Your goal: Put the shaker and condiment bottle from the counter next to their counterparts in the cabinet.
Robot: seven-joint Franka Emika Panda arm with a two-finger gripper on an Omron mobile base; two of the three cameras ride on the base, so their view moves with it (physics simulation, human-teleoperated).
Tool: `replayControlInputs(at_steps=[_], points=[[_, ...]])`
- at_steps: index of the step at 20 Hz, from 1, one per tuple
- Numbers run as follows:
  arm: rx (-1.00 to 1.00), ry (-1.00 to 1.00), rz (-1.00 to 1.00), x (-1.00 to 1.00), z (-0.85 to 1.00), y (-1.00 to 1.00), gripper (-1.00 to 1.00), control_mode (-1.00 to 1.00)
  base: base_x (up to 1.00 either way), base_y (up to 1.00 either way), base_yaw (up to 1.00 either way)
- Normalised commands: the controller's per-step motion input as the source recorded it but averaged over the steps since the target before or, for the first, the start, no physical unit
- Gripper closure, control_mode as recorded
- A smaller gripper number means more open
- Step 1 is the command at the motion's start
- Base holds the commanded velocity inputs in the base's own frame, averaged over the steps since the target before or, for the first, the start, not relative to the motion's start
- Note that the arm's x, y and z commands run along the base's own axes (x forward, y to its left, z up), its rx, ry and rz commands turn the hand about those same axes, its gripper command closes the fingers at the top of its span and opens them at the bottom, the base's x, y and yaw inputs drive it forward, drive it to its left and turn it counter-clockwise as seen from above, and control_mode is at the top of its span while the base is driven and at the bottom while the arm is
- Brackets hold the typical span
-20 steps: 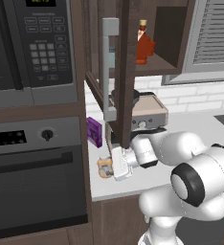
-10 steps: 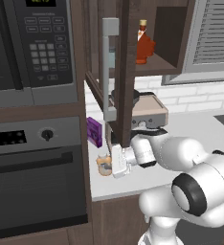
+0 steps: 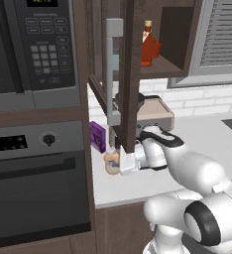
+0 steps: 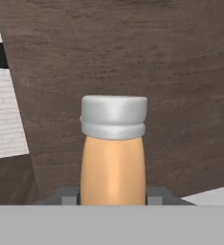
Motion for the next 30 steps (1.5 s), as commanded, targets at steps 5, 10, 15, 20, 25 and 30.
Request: replayControlInputs(at_steps=[5,10,15,20,25,30], points=[[0.02,0.01,-0.11,-0.69,0.04,-0.12,1.00,-1.00,0.00,0.00,0.00],[0.03,0.00,-0.10,-0.85,0.03,-0.20,1.00,-1.00,0.00,0.00,0.00],[0.07,0.00,-0.11,-0.55,0.18,-0.37,1.00,-1.00,0.00,0.00,0.00],[0.10,0.00,-0.13,-0.26,0.26,-0.25,1.00,-1.00,0.00,0.00,0.00],[0.10,0.00,-0.21,0.00,0.38,-0.26,1.00,-1.00,0.00,0.00,0.00],[0.07,0.01,-0.28,-0.02,0.53,-0.27,1.00,-1.00,0.00,0.00,0.00]])
